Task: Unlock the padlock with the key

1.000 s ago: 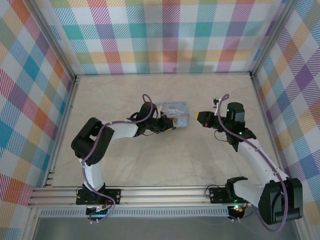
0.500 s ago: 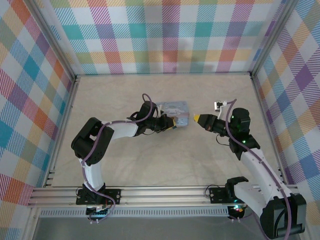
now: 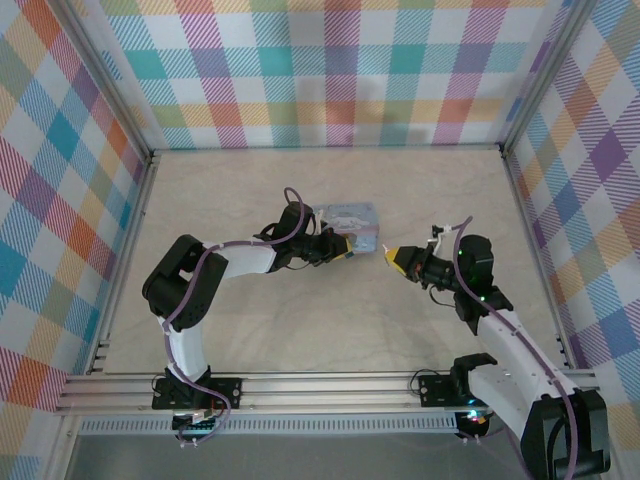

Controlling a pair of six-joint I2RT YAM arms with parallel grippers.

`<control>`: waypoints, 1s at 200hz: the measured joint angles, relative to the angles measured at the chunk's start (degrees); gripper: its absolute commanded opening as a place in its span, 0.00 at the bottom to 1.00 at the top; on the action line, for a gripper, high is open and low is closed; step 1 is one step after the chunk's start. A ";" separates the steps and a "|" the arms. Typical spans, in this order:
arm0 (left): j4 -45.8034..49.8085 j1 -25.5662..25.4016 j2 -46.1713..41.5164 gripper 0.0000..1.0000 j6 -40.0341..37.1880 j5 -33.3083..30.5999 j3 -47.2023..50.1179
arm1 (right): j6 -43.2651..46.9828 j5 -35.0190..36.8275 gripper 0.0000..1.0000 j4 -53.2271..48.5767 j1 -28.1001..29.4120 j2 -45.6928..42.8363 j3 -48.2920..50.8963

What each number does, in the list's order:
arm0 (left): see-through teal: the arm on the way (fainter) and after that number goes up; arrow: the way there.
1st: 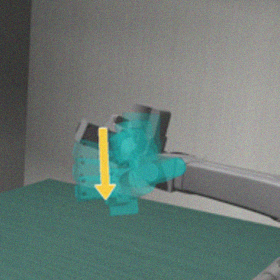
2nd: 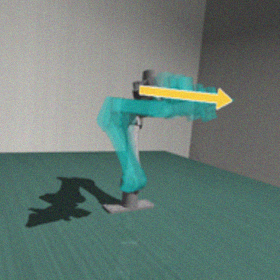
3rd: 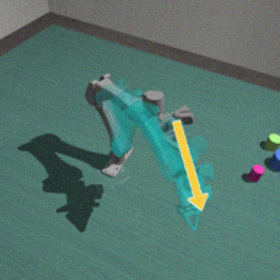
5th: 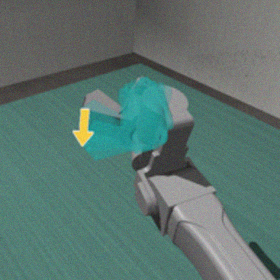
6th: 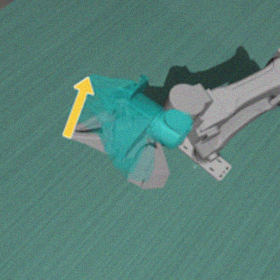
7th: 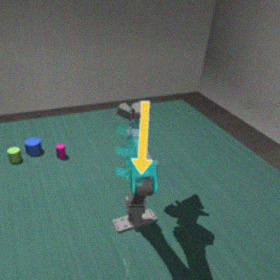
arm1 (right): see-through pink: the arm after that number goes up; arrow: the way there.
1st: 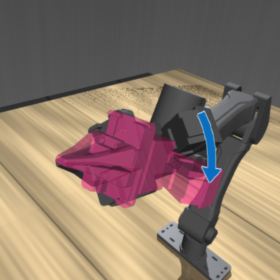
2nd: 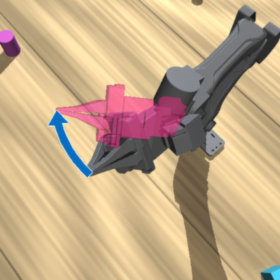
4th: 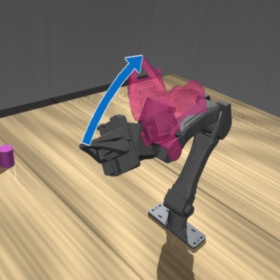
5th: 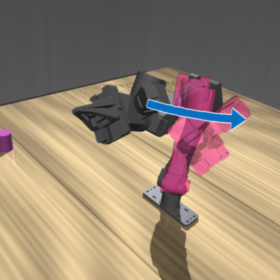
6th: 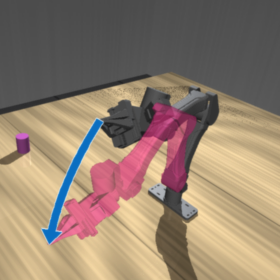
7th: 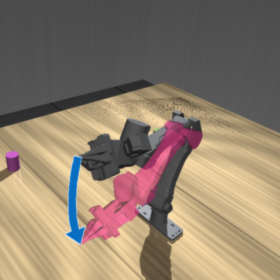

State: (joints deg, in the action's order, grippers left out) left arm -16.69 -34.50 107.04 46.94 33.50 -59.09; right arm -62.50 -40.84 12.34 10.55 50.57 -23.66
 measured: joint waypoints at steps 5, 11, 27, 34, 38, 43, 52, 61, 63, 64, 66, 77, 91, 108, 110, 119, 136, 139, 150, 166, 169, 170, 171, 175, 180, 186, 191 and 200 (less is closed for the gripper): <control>0.00 0.04 0.00 0.08 0.00 0.04 0.00 | -0.79 -0.20 0.00 1.25 0.00 0.35 0.48; 0.00 0.07 0.00 0.08 0.02 0.09 0.00 | -1.62 -0.24 0.00 2.29 0.02 0.83 1.03; 0.00 0.11 -0.02 0.08 0.02 0.11 0.00 | -2.82 -0.42 0.00 5.03 0.42 2.14 2.60; -0.02 0.11 -0.02 0.08 0.04 0.11 0.00 | -3.08 -0.37 0.00 5.79 0.76 2.73 3.08; -0.02 0.11 -0.02 0.08 0.07 0.11 0.00 | -3.06 -0.35 0.00 6.12 0.96 3.04 3.26; -0.04 0.11 -0.02 0.08 0.15 0.11 0.00 | -3.06 -0.37 0.00 6.60 1.42 3.41 3.48; -0.13 0.11 -0.02 0.08 0.22 0.13 0.00 | -2.82 -0.31 0.00 7.39 2.25 3.96 3.65; -0.31 0.11 -0.02 0.08 0.22 0.13 0.00 | -2.51 -0.15 0.00 8.13 3.15 4.46 3.76; -0.35 0.11 -0.02 0.08 0.24 0.13 0.00 | -2.43 -0.15 0.00 8.24 3.26 4.57 3.78; -0.37 0.11 -0.02 0.08 0.24 0.13 0.00 | -2.43 -0.13 0.00 8.39 3.39 4.68 3.80; -0.39 0.11 -0.02 0.08 0.24 0.13 0.00 | -2.40 -0.11 0.00 8.59 3.50 4.74 3.85; -0.50 0.11 -0.04 0.08 0.24 0.13 0.00 | -2.23 0.28 0.00 10.32 4.24 5.57 4.39; -0.72 0.11 -0.04 0.08 0.24 0.13 0.00 | -2.45 0.90 0.00 13.05 4.96 6.99 5.75; -1.38 0.11 -0.04 0.08 0.42 0.13 0.00 | -2.80 1.95 0.00 15.34 5.81 8.81 7.26; -1.49 0.11 -0.04 0.08 0.46 0.13 0.00 | -2.89 2.14 0.00 15.56 5.95 9.07 7.37; -1.70 0.11 -0.04 0.08 0.55 0.15 0.00 | -2.89 2.93 0.00 16.52 6.62 10.10 7.76; -1.92 0.15 -0.04 0.08 1.01 0.42 0.00 | -2.97 4.22 0.00 19.04 7.91 12.24 8.02; -1.97 0.15 -0.04 0.08 1.11 0.46 0.00 | -3.02 4.39 0.00 19.65 8.09 12.72 8.02; -2.21 0.15 -0.04 0.08 1.33 0.55 0.00 | -3.13 4.96 0.00 21.88 8.63 14.62 8.09; -2.54 0.15 -0.04 0.08 1.55 0.59 0.00 | -3.32 5.70 0.00 25.81 9.01 18.16 8.41; -2.60 0.15 -0.04 0.08 1.55 0.57 0.00 | -3.32 5.79 0.00 26.38 9.03 18.75 8.48; -2.60 0.15 -0.04 0.08 1.55 0.57 0.00 | -3.37 5.92 0.00 26.75 9.05 19.15 8.50; -2.64 0.15 -0.04 0.08 1.55 0.57 0.00 | -3.37 5.95 0.00 26.93 9.05 19.37 8.52; -2.69 0.15 -0.04 0.08 1.60 0.59 0.00 | -3.41 5.95 0.00 27.91 9.05 20.35 8.61; -2.78 0.15 -0.04 0.08 1.68 0.59 0.00 | -3.58 6.12 0.00 29.00 9.11 21.68 8.66; -2.84 0.15 -0.04 0.08 1.70 0.59 0.00 | -3.93 6.32 0.00 30.38 9.25 23.21 8.68; -2.95 0.15 -0.04 0.08 1.70 0.59 0.00 | -4.15 6.45 0.00 31.41 9.38 24.50 8.68; -2.99 0.15 -0.04 0.08 1.73 0.59 0.00 | -4.50 6.58 0.00 33.81 9.44 26.93 8.70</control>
State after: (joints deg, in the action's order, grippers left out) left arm -19.68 -34.35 107.00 48.66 34.09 -59.09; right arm -67.00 -34.26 46.15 19.99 77.49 -14.96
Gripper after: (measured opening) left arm 0.105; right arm 0.051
